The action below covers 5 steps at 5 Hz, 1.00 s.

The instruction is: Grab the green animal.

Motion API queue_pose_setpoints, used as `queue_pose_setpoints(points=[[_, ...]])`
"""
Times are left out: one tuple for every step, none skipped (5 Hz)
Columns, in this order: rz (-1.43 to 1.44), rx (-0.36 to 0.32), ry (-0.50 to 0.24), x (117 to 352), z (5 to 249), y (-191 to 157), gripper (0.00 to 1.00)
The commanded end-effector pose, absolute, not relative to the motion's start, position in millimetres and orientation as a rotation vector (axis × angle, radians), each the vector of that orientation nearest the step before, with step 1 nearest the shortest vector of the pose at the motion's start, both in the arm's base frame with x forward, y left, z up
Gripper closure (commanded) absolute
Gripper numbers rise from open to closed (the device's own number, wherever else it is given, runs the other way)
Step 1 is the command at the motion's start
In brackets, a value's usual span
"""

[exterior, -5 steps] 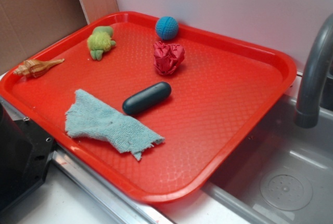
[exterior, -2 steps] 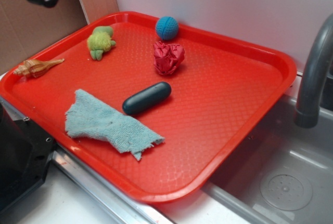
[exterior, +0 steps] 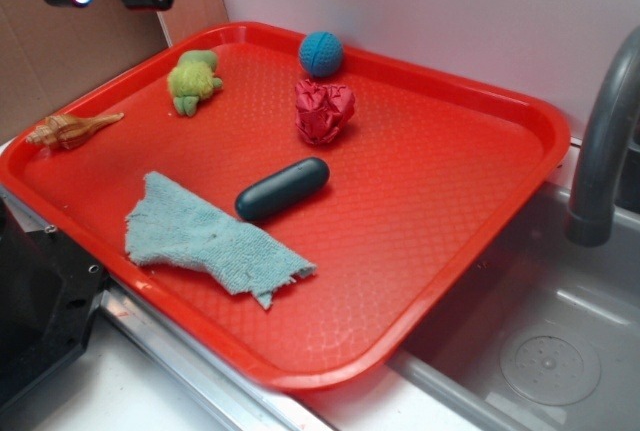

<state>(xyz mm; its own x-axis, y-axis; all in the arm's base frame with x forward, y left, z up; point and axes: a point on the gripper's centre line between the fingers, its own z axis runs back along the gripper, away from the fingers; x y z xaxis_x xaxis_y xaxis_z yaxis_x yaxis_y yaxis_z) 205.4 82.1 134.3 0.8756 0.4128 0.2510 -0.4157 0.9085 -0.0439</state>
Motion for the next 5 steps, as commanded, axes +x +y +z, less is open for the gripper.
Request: queue_pose_setpoints(points=[[0.437, 0.019, -0.301, 210.4, 143.2, 89.7, 0.0], [0.437, 0.019, -0.301, 210.4, 143.2, 89.7, 0.0], [0.442, -0.003, -0.225, 256.0, 108.1, 104.8, 0.0], [0.465, 0.006, -0.203, 267.8, 90.8, 110.3, 0.0], [0.486, -0.018, -0.169, 281.2, 60.8, 124.3, 0.0]])
